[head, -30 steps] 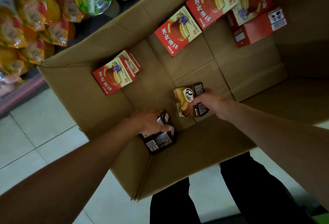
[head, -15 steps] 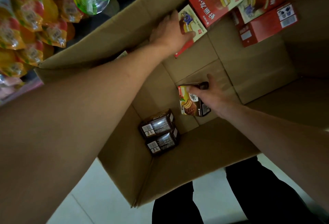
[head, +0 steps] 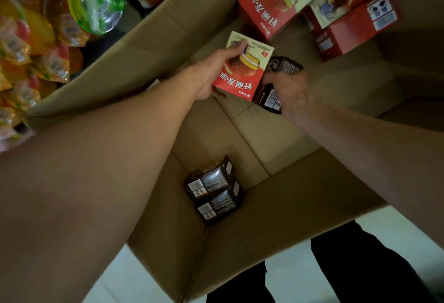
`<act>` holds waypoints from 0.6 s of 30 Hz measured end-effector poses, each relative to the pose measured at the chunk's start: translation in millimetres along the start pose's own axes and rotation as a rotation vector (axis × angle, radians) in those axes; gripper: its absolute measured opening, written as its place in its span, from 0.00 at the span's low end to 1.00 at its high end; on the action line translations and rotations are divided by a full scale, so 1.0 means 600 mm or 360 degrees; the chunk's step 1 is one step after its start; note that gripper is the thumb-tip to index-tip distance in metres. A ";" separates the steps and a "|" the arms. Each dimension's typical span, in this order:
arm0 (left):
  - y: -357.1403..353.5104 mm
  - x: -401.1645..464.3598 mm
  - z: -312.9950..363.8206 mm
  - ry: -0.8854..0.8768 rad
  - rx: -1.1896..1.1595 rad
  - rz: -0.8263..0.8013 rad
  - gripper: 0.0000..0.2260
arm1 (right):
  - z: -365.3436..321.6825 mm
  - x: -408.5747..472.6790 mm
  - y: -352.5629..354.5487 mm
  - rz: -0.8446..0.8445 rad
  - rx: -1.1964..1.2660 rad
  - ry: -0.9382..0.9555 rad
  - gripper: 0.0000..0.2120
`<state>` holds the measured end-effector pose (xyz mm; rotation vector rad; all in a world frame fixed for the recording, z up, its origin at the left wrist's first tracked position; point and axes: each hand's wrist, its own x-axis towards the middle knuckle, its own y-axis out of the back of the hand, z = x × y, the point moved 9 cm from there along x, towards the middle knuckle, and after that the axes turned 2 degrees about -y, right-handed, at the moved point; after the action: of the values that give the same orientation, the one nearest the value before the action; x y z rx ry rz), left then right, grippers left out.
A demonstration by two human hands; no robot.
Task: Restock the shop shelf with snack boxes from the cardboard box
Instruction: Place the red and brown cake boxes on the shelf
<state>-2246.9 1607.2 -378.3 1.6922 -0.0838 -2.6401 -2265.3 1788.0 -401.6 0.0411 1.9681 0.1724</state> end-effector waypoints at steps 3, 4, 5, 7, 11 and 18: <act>-0.021 -0.020 -0.022 0.0044 -0.0064 0.0075 0.22 | -0.005 -0.011 0.018 -0.0010 -0.0158 0.0079 0.34; -0.036 -0.033 -0.028 0.0038 -0.0079 0.0090 0.21 | -0.007 -0.024 0.032 0.0009 -0.0195 0.0082 0.33; -0.053 -0.052 -0.030 0.0022 -0.0109 0.0101 0.20 | -0.009 -0.040 0.047 0.0030 -0.0230 0.0080 0.32; -0.085 -0.096 -0.025 -0.0024 -0.0216 0.0097 0.17 | -0.018 -0.084 0.083 0.0073 -0.0308 0.0090 0.29; -0.124 -0.217 0.014 -0.0102 -0.0444 0.0070 0.23 | -0.051 -0.204 0.162 0.0127 -0.0408 0.0125 0.29; -0.140 -0.519 0.169 -0.0190 -0.0426 -0.0057 0.31 | -0.178 -0.532 0.257 0.0241 -0.0283 0.0337 0.29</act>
<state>-2206.5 1705.3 -57.4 1.4658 0.2889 -2.6319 -2245.6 1895.0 -47.5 0.0580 2.1533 0.4668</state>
